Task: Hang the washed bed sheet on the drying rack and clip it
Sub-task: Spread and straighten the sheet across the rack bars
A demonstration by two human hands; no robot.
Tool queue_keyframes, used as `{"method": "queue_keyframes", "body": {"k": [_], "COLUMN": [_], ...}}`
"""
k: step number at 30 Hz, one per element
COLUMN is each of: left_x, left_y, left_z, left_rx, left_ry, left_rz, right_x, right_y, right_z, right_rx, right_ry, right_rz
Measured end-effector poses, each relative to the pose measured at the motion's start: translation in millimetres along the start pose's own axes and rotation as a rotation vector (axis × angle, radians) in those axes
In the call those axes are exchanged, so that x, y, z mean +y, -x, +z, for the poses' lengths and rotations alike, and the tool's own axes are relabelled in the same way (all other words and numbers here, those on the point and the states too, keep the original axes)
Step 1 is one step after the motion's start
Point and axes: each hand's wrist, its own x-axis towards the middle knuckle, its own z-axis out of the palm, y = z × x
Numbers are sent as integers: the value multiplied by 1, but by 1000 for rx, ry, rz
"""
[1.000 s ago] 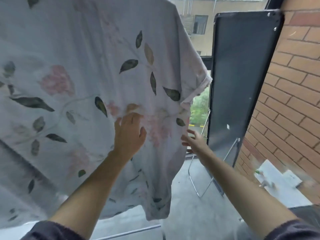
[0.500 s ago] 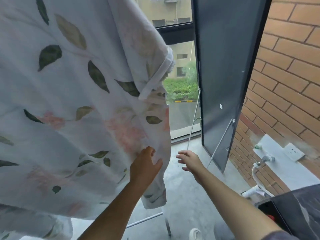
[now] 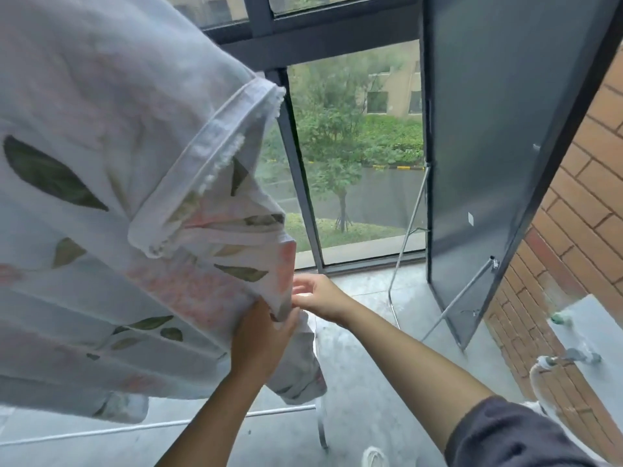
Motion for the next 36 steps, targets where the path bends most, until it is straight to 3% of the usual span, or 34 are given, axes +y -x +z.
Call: {"method": "queue_keyframes", "body": {"k": [6, 11, 17, 23, 26, 33, 36], "left_x": [-24, -34, -54, -69, -76, -89, -90], "left_y": [0, 8, 17, 13, 6, 1, 5], "left_z": [6, 3, -1, -3, -3, -5, -9], "left_rx": [53, 136, 155, 170, 172, 196, 228], "left_ry": [157, 278, 198, 104, 82, 40, 76], "left_rz": [-58, -228, -279, -247, -242, -200, -192], "right_x": [8, 22, 46, 48, 33, -39, -57], "right_y": [-3, -12, -25, -57, -87, -156, -161], "right_z": [-15, -26, -8, 4, 12, 46, 55], "right_rx": [-119, 53, -91, -13, -29, -246, -313], "right_ry": [48, 55, 280, 454, 500, 463, 601], "right_rz": [53, 44, 73, 106, 61, -155, -239]}}
